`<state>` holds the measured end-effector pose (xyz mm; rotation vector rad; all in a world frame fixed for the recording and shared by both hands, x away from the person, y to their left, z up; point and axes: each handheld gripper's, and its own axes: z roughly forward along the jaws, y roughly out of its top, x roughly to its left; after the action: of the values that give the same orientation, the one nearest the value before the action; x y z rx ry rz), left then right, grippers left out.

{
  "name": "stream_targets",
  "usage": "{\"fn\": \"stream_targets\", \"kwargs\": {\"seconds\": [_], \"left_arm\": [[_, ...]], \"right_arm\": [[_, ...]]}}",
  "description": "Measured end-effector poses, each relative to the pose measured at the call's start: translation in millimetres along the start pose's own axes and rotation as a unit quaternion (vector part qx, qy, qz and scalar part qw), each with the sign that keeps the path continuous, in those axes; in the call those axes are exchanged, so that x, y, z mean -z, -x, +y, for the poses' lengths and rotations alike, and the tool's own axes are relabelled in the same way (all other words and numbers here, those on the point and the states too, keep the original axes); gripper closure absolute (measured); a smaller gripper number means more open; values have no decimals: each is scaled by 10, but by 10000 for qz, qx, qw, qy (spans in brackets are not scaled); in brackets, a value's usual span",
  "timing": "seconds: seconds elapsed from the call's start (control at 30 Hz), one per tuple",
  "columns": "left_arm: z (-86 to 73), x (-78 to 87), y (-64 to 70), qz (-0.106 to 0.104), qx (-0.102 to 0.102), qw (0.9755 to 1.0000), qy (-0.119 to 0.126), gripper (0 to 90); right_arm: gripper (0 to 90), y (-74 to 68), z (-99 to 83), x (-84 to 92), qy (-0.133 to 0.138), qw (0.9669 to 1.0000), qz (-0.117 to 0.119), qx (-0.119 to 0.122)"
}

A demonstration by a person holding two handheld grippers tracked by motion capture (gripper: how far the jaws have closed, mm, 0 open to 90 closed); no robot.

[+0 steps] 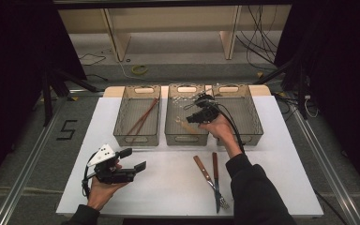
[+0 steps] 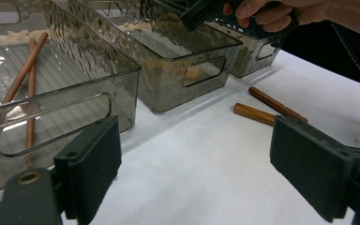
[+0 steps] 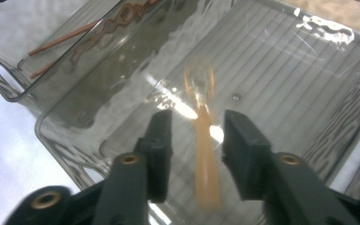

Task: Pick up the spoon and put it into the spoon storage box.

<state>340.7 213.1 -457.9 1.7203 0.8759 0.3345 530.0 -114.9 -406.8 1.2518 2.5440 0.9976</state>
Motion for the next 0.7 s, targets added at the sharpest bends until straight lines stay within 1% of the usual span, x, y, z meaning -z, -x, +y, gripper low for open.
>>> {"fn": "stream_targets", "kwargs": {"seconds": [0.07,0.2,0.3,0.33,0.4,0.5,0.63,0.7], "left_arm": [[0,0,-1,3,0,10000,-5,164],[0,1,-2,9,4,10000,-7,163],[0,2,-5,12,4,10000,-10,162],[-1,0,-5,12,6,10000,-14,162],[-1,-3,-6,9,-13,10000,-30,161],[-1,-4,-7,14,-9,10000,-33,160],[0,-1,-5,25,3,10000,-22,160],[-1,-2,-8,28,1,10000,-29,160]], "right_arm": [[594,14,-7,16,-17,10000,7,11],[535,24,-19,73,40,10000,37,-50],[476,-4,-31,158,120,9999,58,-11],[469,-15,-37,196,125,9999,101,18],[443,-60,-57,287,197,9997,156,50],[391,-153,-105,416,206,9995,101,200],[372,-243,-198,550,215,9993,64,288],[371,-264,-255,599,266,9993,62,267]]}}
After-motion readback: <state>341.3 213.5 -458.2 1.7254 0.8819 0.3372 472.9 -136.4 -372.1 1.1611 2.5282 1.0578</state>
